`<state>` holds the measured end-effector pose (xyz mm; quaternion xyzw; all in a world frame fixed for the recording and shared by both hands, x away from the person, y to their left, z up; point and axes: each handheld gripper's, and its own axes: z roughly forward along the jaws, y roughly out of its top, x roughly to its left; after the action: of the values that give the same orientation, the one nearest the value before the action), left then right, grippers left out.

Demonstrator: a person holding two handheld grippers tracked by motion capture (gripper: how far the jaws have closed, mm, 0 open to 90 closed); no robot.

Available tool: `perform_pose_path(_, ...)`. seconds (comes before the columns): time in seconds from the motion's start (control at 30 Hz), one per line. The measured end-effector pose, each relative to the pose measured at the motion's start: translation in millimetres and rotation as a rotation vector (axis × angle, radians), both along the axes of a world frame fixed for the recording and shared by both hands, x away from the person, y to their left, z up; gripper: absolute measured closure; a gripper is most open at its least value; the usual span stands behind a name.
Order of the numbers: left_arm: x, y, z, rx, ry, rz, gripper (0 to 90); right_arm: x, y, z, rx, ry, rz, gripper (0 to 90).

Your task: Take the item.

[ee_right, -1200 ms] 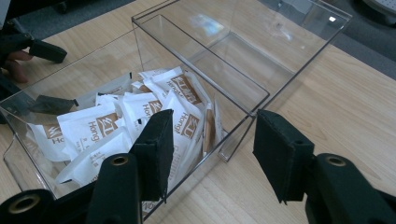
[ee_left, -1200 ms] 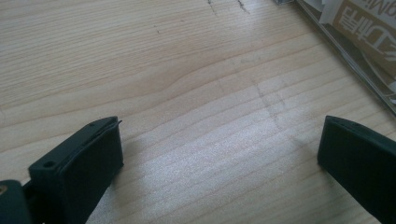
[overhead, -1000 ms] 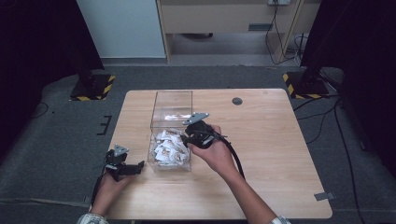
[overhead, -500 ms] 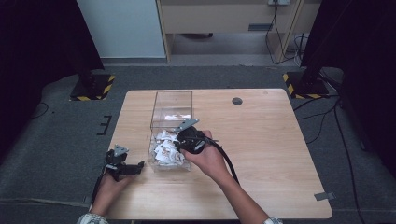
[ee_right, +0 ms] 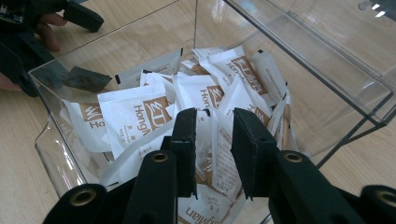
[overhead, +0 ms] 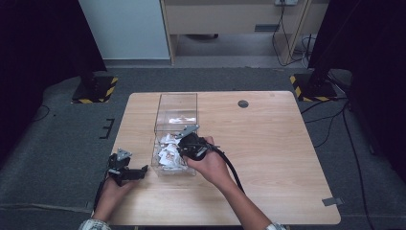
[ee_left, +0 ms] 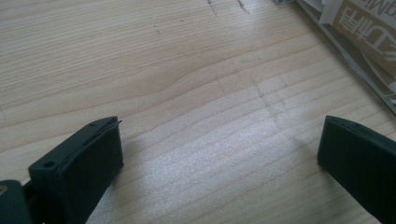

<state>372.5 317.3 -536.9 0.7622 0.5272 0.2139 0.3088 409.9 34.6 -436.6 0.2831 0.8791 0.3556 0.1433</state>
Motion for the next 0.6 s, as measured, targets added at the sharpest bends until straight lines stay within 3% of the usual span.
perform_pose_path(0.6, 0.0, 0.0, 0.0, 0.000, 0.000, 0.000, 0.0, 1.2, 4.7, -5.4, -0.005, 0.021, 0.003, 77.3)
